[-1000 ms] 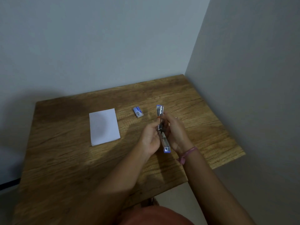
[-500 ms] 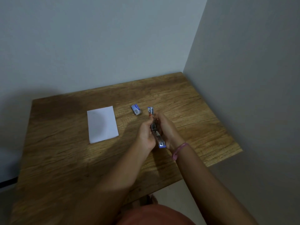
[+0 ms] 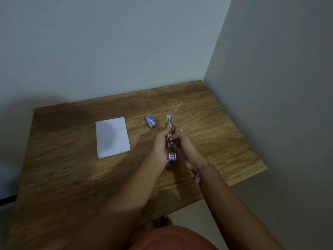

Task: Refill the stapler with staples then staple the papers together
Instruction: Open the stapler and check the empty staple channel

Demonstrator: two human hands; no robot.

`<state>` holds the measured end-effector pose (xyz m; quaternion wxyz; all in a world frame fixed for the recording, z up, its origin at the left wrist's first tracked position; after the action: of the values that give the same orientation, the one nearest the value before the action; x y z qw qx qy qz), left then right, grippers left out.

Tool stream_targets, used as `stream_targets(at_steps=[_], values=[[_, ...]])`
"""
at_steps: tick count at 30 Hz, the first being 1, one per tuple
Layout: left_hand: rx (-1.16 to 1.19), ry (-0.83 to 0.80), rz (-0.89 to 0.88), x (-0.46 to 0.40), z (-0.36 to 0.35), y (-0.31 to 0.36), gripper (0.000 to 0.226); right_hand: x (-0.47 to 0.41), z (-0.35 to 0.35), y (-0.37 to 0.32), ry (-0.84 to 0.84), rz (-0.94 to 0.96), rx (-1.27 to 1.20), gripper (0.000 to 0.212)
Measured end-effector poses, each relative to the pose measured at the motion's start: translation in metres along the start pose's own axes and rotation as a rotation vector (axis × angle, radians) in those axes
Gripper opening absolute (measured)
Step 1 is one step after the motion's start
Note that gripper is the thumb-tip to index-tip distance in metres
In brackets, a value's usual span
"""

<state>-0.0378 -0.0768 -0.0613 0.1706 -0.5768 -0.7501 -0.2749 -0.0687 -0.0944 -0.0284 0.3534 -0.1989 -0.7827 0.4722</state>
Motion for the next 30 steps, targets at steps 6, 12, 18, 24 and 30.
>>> stream_targets(at_steps=[6,12,18,24,30], values=[[-0.015,-0.048,0.033,0.001,-0.007,0.001,0.026,0.0,0.005,0.0,-0.102,0.036,-0.133,0.06],[-0.142,-0.094,0.116,-0.004,0.006,0.001,0.02,-0.005,0.017,0.01,-0.152,-0.003,0.016,0.059],[-0.226,-0.186,0.092,-0.006,0.025,0.004,0.022,-0.007,0.055,-0.02,0.072,0.151,0.434,0.048],[-0.217,-0.195,0.053,-0.014,0.033,0.009,0.022,0.005,0.046,-0.057,0.134,0.495,0.891,0.064],[-0.299,-0.214,0.023,-0.018,0.026,0.02,0.022,0.0,0.029,-0.059,0.024,0.546,1.098,0.07]])
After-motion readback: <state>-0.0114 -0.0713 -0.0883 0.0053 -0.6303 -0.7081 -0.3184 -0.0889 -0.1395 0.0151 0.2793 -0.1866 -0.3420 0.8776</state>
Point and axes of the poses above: each hand's wrist, its own x-axis away from the middle knuckle, its own z-axis out of the back of the hand, y = z × x, the point moved 10 cm from there along -x, towards the middle knuckle, and after that the axes turned 10 degrees about x, right-handed, at the moved point
